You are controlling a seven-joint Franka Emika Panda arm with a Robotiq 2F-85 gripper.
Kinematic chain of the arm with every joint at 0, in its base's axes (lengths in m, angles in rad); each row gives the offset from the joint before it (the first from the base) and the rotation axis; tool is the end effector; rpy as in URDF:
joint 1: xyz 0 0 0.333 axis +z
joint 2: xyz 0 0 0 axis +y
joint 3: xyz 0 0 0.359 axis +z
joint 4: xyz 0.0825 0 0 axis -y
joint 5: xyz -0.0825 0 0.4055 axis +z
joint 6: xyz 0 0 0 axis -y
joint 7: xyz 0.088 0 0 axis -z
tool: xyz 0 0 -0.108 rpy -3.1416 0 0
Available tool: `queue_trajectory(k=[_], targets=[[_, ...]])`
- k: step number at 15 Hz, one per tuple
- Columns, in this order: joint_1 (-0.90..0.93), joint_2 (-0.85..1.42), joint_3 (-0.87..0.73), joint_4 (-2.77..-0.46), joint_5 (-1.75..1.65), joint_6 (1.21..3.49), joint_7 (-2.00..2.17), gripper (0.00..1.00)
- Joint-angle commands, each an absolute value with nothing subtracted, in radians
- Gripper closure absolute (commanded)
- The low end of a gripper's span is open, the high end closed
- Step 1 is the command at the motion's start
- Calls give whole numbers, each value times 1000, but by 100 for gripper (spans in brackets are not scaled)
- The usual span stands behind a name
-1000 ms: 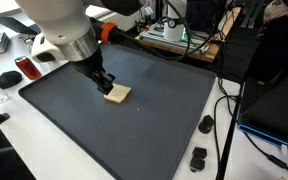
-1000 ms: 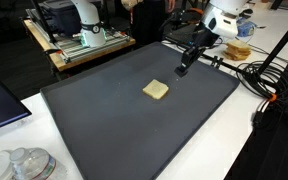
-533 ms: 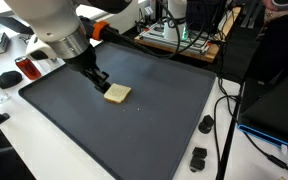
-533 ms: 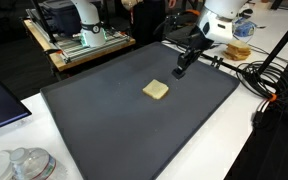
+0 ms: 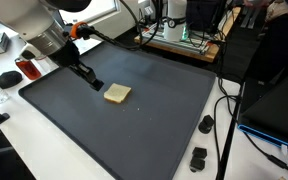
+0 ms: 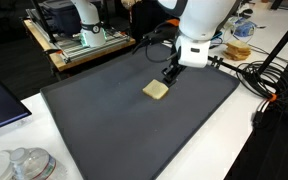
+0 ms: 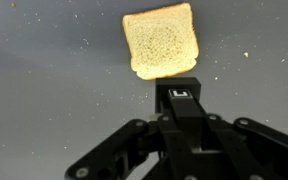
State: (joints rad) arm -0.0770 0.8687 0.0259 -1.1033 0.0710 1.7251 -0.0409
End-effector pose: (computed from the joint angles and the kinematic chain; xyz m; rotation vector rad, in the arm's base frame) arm 0.7909 -0.0403 0.2937 -3.0186 0.0552 0.3675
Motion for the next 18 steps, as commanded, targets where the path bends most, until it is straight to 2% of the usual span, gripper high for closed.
queue_trajectory(k=[1, 10, 18], targets=[[-155, 884, 62, -1100, 169, 1723, -134, 95], [-285, 875, 86, -1193, 332, 1769, -283, 95], [-370, 706, 94, -1487, 461, 1953, -428, 95]])
